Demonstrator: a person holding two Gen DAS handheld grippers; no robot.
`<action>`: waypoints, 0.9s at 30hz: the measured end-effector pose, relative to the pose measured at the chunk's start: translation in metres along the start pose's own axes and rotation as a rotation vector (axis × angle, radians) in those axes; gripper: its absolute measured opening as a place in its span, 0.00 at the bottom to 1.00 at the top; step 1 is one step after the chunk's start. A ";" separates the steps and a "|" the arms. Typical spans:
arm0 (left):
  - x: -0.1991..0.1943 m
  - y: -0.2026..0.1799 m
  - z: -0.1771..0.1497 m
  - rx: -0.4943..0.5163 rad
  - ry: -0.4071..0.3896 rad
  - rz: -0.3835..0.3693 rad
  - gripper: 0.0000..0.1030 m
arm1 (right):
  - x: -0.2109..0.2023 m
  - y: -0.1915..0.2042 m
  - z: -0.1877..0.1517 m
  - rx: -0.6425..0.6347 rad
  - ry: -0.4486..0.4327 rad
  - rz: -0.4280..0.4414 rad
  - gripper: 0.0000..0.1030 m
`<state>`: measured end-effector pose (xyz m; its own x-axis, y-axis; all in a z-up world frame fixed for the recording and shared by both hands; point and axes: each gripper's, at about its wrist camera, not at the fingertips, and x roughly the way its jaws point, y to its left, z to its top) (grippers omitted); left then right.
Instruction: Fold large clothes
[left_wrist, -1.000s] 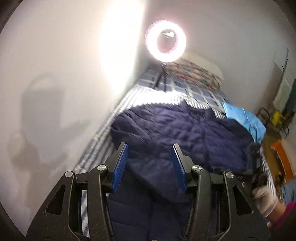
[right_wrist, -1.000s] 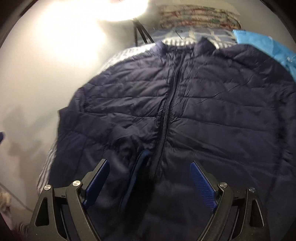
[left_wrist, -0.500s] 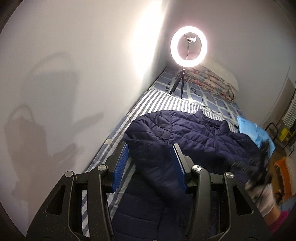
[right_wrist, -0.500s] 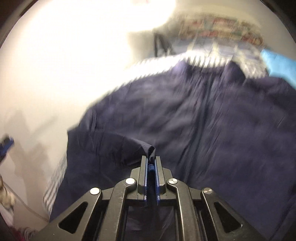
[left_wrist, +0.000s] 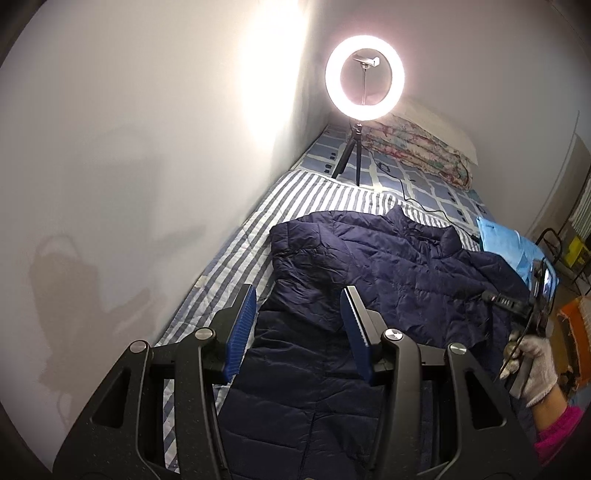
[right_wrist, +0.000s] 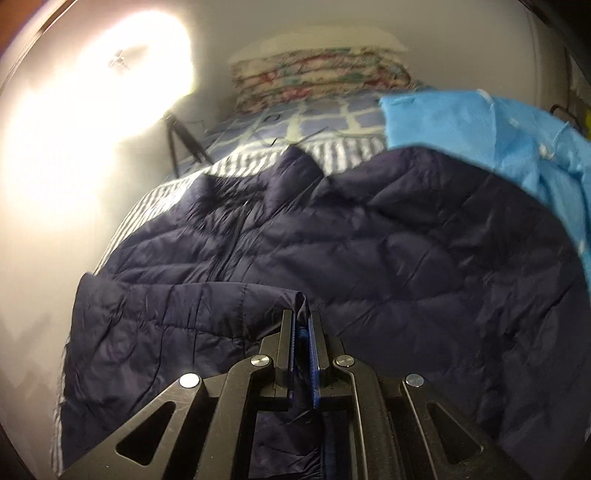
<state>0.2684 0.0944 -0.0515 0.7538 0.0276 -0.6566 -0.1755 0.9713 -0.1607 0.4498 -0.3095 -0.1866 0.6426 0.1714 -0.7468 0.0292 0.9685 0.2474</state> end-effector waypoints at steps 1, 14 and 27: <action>0.000 -0.002 -0.001 0.007 0.000 0.001 0.48 | -0.003 -0.002 0.001 -0.001 -0.013 -0.008 0.04; 0.012 -0.038 -0.006 0.071 0.021 -0.025 0.48 | 0.040 -0.026 -0.004 -0.039 0.053 -0.061 0.04; -0.002 -0.072 -0.007 0.109 -0.039 -0.070 0.48 | -0.026 -0.014 0.005 -0.147 -0.052 -0.044 0.33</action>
<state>0.2750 0.0228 -0.0436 0.7861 -0.0336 -0.6171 -0.0538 0.9910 -0.1226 0.4368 -0.3284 -0.1673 0.6822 0.1218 -0.7210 -0.0517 0.9916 0.1186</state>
